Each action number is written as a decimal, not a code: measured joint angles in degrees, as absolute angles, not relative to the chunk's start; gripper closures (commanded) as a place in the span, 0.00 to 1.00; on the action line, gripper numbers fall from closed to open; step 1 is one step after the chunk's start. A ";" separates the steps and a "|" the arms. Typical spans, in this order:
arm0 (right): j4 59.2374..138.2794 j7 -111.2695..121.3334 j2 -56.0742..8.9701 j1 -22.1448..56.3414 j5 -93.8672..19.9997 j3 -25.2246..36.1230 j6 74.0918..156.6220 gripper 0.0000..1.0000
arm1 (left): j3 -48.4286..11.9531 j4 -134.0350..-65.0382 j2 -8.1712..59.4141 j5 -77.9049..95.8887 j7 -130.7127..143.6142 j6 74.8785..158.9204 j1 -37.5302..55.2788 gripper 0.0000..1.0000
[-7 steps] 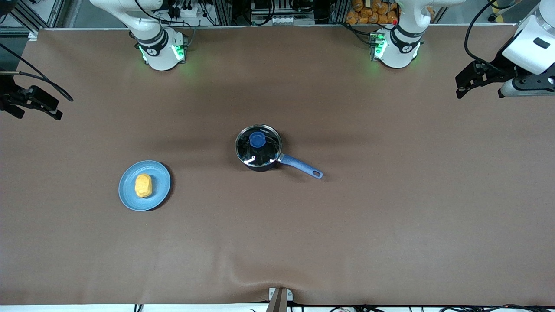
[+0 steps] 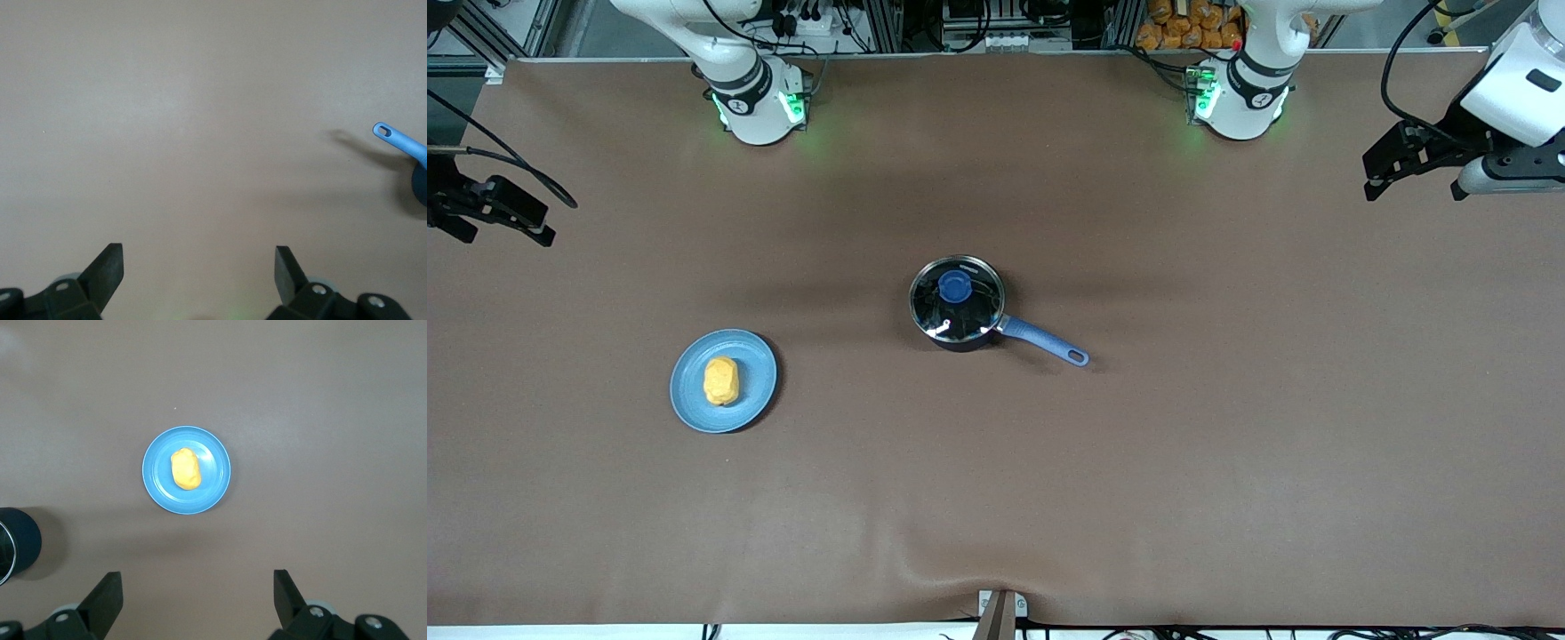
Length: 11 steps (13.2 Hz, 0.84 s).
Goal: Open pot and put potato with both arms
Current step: 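Reach the right gripper down to the yellow potato on the blue plate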
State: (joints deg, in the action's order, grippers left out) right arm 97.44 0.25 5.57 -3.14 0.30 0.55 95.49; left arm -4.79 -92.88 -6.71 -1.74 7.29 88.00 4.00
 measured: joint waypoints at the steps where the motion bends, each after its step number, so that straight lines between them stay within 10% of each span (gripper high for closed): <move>1: 98.11 0.26 5.53 -3.14 0.30 0.46 96.41 0.00 | -4.73 -92.88 -6.70 -1.74 7.29 87.76 3.96 0.00; 11: 103.38 0.46 -11.14 0.06 0.24 -0.44 114.24 0.00 | -5.68 -92.86 -5.94 -1.74 7.30 87.42 5.62 0.00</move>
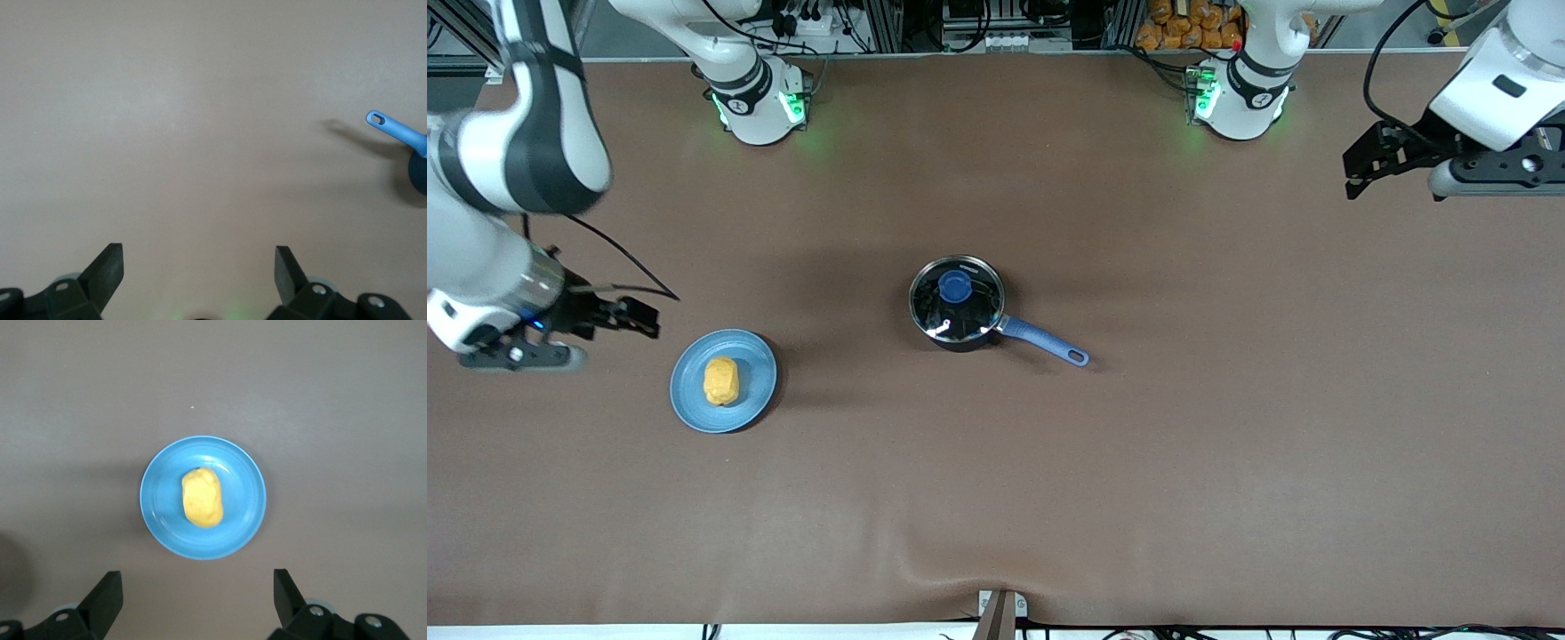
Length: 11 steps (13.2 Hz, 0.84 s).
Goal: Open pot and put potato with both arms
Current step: 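Reach the right gripper down to the yellow potato on the blue plate, then grasp the potato with the right gripper while the left gripper approaches the pot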
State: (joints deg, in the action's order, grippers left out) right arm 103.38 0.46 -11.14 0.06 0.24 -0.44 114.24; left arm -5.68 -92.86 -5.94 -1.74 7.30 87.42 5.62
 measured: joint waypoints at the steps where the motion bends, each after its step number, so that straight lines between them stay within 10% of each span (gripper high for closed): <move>1: 103.57 0.54 -13.20 0.50 0.24 -0.46 116.55 0.00 | -5.95 -92.85 -5.70 -1.74 7.45 87.42 5.77 0.00; 11: 114.74 3.73 -25.23 1.75 0.24 -0.11 143.21 0.00 | -10.77 -92.76 -2.80 -1.74 13.80 87.80 6.19 0.00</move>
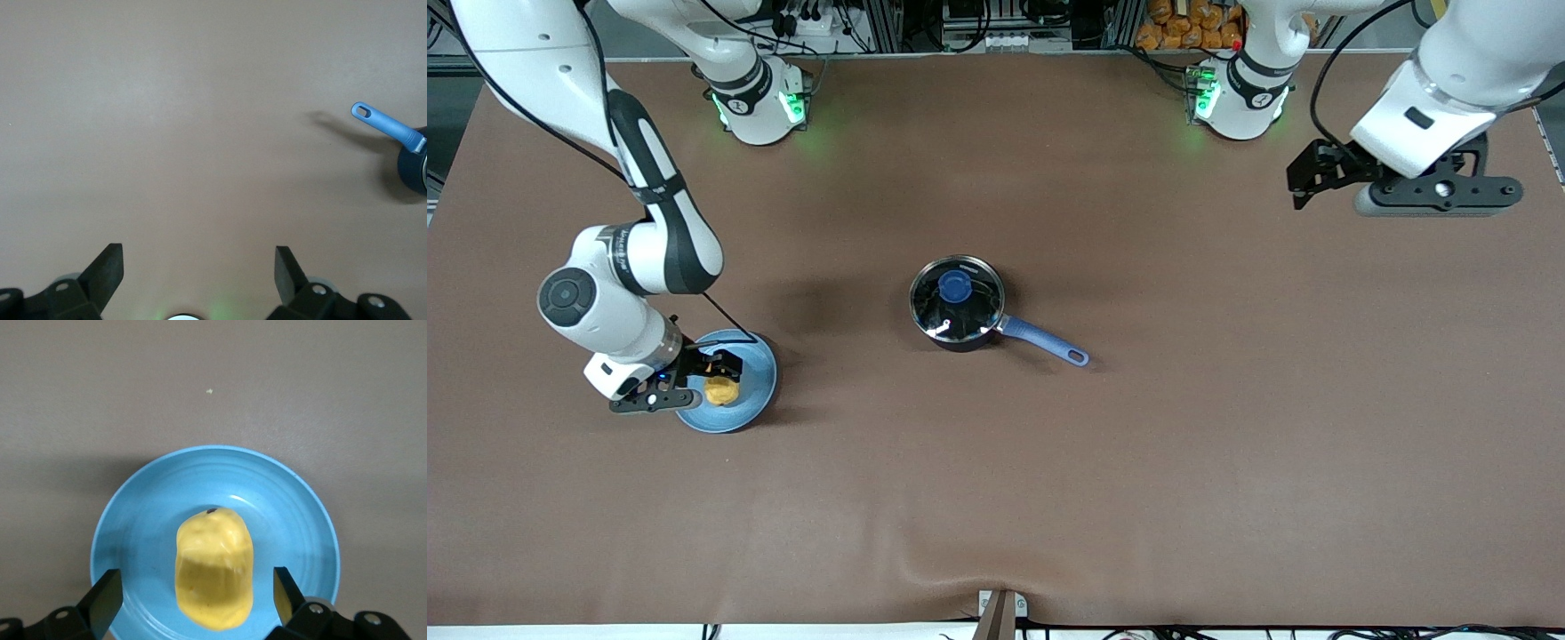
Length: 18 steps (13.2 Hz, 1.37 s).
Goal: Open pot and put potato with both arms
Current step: 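Grasp the potato with the right gripper while the left gripper approaches the pot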
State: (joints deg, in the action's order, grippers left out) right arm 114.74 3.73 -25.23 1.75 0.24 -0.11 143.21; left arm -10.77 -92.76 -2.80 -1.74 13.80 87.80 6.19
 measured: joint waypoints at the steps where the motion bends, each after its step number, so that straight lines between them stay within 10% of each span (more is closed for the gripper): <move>1: 114.84 3.75 -25.79 1.75 0.24 -0.09 144.31 0.00 | -11.62 -92.53 -1.73 -1.74 15.11 88.36 6.49 0.00; 7: 115.97 3.75 -29.30 1.71 0.24 0.01 150.42 0.00 | -14.79 -83.92 8.79 -1.73 28.56 89.79 12.29 0.00; 12: 116.03 3.77 -29.41 1.62 0.24 0.06 150.51 0.77 | -14.84 -79.78 15.19 -1.73 36.49 94.35 19.93 0.00; 18: 115.91 3.79 -29.33 1.61 0.24 0.07 150.53 0.91 | -14.59 -76.66 22.03 -1.73 41.89 99.81 25.97 0.00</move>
State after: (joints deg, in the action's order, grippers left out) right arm 115.91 3.79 -29.33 1.61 0.24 0.07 150.53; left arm -14.59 -76.66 22.03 -1.73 41.89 99.81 25.97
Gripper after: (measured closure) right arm 0.423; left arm 0.000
